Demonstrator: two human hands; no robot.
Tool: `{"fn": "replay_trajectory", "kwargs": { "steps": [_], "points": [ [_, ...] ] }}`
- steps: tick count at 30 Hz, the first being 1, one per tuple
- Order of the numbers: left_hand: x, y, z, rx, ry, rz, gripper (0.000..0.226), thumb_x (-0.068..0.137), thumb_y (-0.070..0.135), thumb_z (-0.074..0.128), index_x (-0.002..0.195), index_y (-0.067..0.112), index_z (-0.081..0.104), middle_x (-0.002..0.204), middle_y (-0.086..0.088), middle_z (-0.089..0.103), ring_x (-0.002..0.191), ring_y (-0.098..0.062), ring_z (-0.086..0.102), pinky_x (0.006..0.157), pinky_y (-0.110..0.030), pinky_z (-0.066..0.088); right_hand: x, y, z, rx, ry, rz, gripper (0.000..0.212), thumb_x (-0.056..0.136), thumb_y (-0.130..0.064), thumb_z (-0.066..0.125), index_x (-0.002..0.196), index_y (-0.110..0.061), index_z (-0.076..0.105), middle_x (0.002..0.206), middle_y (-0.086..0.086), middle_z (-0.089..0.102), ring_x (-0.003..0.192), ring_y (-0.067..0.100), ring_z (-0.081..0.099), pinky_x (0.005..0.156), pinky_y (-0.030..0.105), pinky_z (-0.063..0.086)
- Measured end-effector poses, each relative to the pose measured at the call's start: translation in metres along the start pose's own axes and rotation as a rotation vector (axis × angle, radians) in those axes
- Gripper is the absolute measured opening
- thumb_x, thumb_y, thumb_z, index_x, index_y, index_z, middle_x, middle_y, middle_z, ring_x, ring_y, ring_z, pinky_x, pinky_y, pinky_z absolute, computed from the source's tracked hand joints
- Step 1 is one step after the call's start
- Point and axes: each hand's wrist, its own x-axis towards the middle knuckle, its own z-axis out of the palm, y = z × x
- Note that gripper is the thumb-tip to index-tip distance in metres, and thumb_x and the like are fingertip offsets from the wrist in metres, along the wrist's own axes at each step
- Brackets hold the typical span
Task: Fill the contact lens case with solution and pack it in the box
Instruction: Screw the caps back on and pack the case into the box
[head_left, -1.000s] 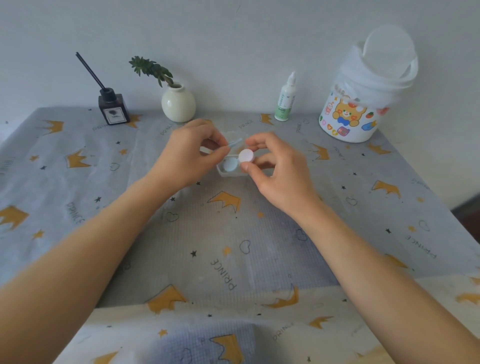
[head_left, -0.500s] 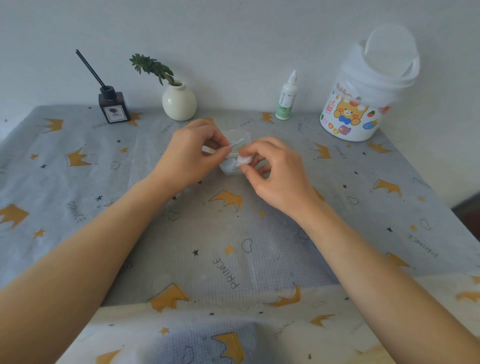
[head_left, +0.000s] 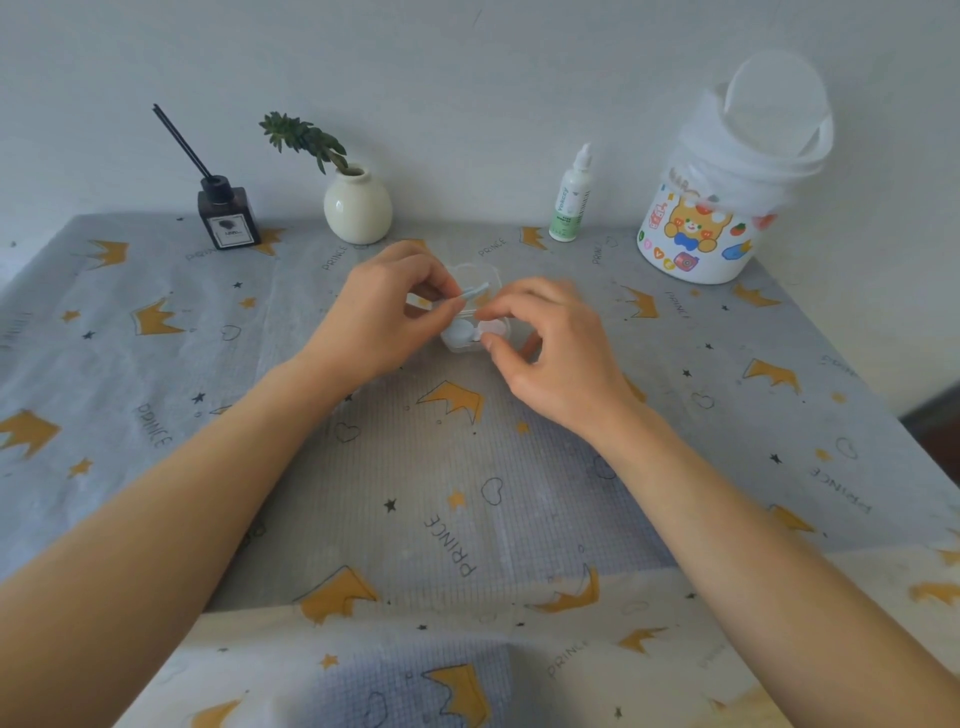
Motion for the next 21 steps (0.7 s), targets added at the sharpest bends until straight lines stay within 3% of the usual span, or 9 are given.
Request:
{"fn": "replay_trajectory", "kwargs": {
  "steps": [3, 8, 13, 17, 21],
  "points": [
    [-0.0002, -0.0004, -0.0001, -0.009, 0.007, 0.008, 0.008, 0.087, 0.009, 0.072, 0.093, 0.004, 0.07, 0.101, -0.01, 0.063, 0.088, -0.016, 0.067, 0.071, -0.02, 0.057, 0.0011, 0.0004, 0.0016, -0.038, -0.039, -0.029, 0.022, 0.086, -0.023, 0.072, 0.107, -0.017, 0.073, 0.107, -0.008, 0.069, 0.109, 0.016, 0.046, 0.087, 0.015, 0.037],
    [-0.0002, -0.0004, 0.0015, 0.005, 0.01, 0.02, 0.009, 0.086, 0.009, 0.072, 0.093, 0.003, 0.07, 0.1, -0.009, 0.063, 0.087, -0.016, 0.067, 0.072, -0.031, 0.059, 0.0022, 0.0005, 0.0032, -0.049, -0.086, -0.036, 0.029, 0.085, -0.026, 0.073, 0.112, -0.016, 0.072, 0.105, -0.008, 0.071, 0.109, 0.02, 0.043, 0.093, 0.036, 0.044],
    [0.0002, -0.0008, 0.002, 0.024, 0.015, 0.026, 0.008, 0.086, 0.01, 0.072, 0.091, 0.004, 0.07, 0.1, -0.008, 0.064, 0.086, -0.015, 0.067, 0.075, -0.028, 0.057, 0.0017, -0.0003, -0.0001, 0.014, -0.101, -0.014, 0.02, 0.084, -0.02, 0.074, 0.103, -0.018, 0.072, 0.095, -0.018, 0.063, 0.11, 0.02, 0.045, 0.093, 0.041, 0.044],
    [0.0004, -0.0013, 0.0028, 0.024, 0.006, 0.024, 0.008, 0.086, 0.01, 0.072, 0.092, 0.004, 0.07, 0.1, -0.008, 0.063, 0.086, -0.015, 0.067, 0.075, -0.024, 0.056, 0.0011, -0.0012, -0.0029, 0.041, -0.117, 0.006, 0.019, 0.083, -0.019, 0.076, 0.102, -0.018, 0.073, 0.093, -0.019, 0.062, 0.112, 0.018, 0.045, 0.094, 0.036, 0.043],
    [-0.0001, -0.002, 0.0032, 0.0, -0.019, 0.027, 0.007, 0.087, 0.011, 0.071, 0.093, 0.007, 0.07, 0.101, -0.006, 0.062, 0.087, -0.011, 0.066, 0.071, -0.012, 0.054, 0.0021, -0.0019, -0.0058, 0.048, -0.063, 0.017, 0.017, 0.082, -0.021, 0.077, 0.099, -0.019, 0.074, 0.098, -0.011, 0.069, 0.109, 0.016, 0.049, 0.085, 0.019, 0.039]
  ]
}}
